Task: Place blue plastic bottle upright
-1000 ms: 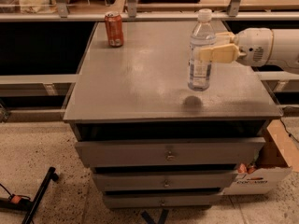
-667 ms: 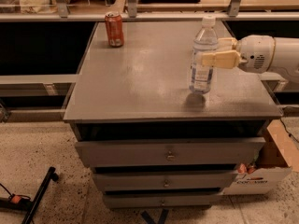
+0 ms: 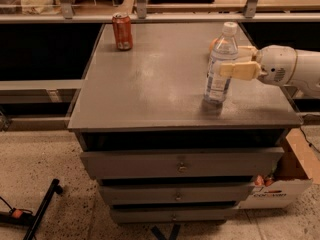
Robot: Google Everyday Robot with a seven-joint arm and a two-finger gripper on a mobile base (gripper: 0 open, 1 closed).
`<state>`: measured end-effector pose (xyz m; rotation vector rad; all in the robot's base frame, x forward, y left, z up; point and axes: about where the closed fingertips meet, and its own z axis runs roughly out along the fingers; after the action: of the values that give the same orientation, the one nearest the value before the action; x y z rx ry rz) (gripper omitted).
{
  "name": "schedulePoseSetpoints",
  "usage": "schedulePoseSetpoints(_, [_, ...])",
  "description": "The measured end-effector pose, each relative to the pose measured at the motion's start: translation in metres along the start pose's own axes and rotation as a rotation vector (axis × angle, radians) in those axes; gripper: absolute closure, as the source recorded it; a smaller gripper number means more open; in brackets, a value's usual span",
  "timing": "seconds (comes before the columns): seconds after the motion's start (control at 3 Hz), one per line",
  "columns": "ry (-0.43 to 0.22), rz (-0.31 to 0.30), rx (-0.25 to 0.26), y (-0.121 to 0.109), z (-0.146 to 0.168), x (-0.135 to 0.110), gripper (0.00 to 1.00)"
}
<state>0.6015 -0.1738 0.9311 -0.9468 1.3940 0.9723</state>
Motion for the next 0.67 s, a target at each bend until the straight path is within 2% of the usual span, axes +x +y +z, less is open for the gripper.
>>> schedulePoseSetpoints(0.67, [-0.012,-0.071,-0.074,0.0073,-0.0023,0.0019,0.36])
